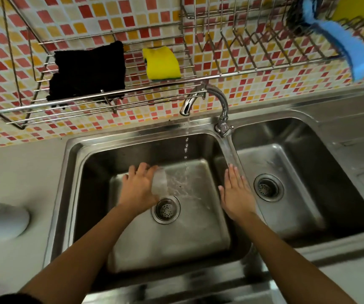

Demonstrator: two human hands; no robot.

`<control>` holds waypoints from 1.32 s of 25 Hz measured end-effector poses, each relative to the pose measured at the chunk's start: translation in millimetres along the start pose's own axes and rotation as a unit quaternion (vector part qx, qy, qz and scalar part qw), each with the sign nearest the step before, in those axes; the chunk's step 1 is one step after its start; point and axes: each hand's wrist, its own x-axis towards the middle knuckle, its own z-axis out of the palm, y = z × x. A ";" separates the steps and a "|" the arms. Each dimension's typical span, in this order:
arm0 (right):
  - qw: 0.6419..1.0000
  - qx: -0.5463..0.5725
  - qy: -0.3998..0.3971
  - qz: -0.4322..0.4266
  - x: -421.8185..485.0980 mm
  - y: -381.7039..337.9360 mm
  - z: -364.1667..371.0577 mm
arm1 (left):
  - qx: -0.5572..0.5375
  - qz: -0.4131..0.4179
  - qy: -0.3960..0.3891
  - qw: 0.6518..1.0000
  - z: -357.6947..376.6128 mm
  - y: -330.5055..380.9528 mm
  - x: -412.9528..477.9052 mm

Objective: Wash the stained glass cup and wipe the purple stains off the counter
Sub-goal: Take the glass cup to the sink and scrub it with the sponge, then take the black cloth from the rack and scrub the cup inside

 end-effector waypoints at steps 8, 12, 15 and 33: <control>0.999 0.015 -0.034 -0.006 -4.4 -4.3 -19.0 | 0.211 0.125 0.069 0.967 -27.2 -15.0 -12.4; 0.999 0.028 0.011 -0.044 -14.9 -24.9 -55.0 | 0.288 0.175 0.093 0.937 -50.8 -20.8 -33.9; 0.993 0.034 0.074 -0.083 -24.1 -53.5 -83.2 | 0.321 0.209 0.092 0.919 -64.4 -32.6 -54.2; 0.899 0.054 0.392 -0.188 -2.6 -233.9 -296.2 | 0.132 0.233 0.110 0.957 -133.3 -128.2 -93.8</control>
